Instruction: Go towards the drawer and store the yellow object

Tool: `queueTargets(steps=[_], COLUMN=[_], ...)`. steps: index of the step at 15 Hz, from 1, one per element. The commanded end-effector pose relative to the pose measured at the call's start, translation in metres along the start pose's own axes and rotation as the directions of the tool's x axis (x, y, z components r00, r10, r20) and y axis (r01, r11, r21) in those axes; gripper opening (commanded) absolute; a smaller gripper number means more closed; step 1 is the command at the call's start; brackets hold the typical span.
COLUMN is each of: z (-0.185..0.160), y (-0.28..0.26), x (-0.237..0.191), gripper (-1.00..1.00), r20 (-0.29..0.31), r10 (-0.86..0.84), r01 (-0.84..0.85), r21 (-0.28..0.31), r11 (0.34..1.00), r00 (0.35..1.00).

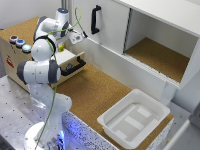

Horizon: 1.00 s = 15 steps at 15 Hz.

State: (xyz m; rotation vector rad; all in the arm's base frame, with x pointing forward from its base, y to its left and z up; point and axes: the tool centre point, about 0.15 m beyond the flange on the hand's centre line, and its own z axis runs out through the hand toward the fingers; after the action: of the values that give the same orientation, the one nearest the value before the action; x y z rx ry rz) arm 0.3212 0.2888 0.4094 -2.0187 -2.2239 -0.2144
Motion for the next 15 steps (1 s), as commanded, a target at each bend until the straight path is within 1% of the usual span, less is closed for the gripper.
queueTargets(steps=[1, 2, 3, 6, 8, 9, 10, 12, 14, 15], z=[0.045, 0.053, 0.059, 0.081, 0.097, 0.107, 0.113, 0.118, 0.112, 0.106], y=[0.01, 0.011, 0.009, 0.002, 0.001, 0.004, 0.007, 0.015, 0.018, 0.015], x=[0.008, 0.014, 0.018, 0.021, 0.02, 0.023, 0.025, 0.031, 0.038, 0.04], gripper=[-1.0, -1.0, -1.0, -1.0, -1.0, -1.0, -1.0, -1.0, -1.0, 1.0], r20=[-0.081, -0.088, -0.102, -0.097, -0.098, -0.086, -0.081, -0.077, -0.092, -0.107], r10=[-0.053, -0.04, -0.038, -0.057, -0.047, -0.04, -0.03, -0.002, 0.008, 0.001], r01=[0.063, 0.052, 0.053, 0.073, 0.063, 0.055, 0.045, 0.015, 0.007, 0.015], r21=[0.12, 0.137, 0.14, 0.174, 0.165, 0.182, 0.182, 0.175, 0.161, 0.146], r11=[0.991, 0.989, 0.989, 0.982, 0.984, 0.982, 0.982, 0.984, 0.987, 0.989], r00=[0.995, 0.995, 0.994, 0.994, 0.994, 0.995, 0.996, 0.997, 0.996, 0.994])
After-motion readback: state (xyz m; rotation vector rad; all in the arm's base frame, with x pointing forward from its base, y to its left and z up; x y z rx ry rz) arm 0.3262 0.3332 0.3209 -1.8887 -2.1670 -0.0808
